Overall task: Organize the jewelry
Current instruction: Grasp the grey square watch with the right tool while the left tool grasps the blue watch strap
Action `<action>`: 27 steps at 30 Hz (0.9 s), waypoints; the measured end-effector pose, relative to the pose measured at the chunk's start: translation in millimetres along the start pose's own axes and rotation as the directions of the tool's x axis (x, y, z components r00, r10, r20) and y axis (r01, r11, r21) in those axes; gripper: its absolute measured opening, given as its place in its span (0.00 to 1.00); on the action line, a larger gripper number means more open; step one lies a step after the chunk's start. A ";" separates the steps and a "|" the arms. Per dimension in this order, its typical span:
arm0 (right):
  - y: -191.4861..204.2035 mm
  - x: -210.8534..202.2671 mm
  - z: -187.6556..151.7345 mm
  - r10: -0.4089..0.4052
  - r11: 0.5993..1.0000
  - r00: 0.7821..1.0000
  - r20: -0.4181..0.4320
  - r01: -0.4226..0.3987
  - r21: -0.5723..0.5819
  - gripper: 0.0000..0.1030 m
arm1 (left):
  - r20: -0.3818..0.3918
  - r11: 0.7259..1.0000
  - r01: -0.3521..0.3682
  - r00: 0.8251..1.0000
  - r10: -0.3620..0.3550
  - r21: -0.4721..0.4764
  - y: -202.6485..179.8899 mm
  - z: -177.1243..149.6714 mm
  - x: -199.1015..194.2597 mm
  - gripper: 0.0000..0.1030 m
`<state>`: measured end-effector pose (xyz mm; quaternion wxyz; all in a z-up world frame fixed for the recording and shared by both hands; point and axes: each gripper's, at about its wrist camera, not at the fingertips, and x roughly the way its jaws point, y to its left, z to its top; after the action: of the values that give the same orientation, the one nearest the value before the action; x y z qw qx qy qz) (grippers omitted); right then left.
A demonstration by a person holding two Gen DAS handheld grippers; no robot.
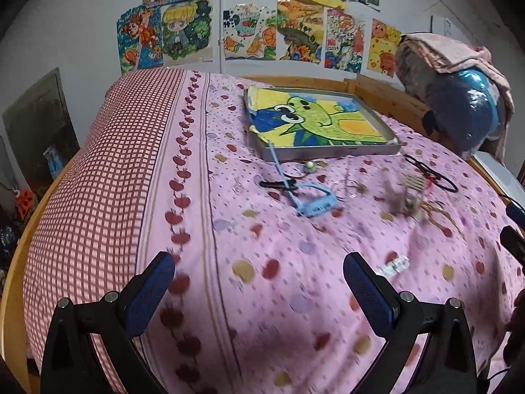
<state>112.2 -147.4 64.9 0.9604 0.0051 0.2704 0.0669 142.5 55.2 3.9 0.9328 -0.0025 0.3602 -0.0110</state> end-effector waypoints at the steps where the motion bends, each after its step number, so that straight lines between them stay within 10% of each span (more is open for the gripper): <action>1: -1.2 5.6 4.5 0.009 1.000 1.000 -0.012 -0.009 0.002 0.99 | -0.007 1.000 -0.002 1.000 0.002 0.003 2.8 4.1 5.0 1.00; 27: 1.5 86.4 20.2 0.191 0.982 0.965 -0.181 -0.189 0.027 0.99 | -0.137 0.972 0.192 0.975 -0.174 0.133 -10.9 53.9 117.4 0.96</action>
<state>195.5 -134.0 37.4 0.9206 0.0296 0.3561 0.1575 265.5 41.5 -34.9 0.9012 0.0331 0.4141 -0.1236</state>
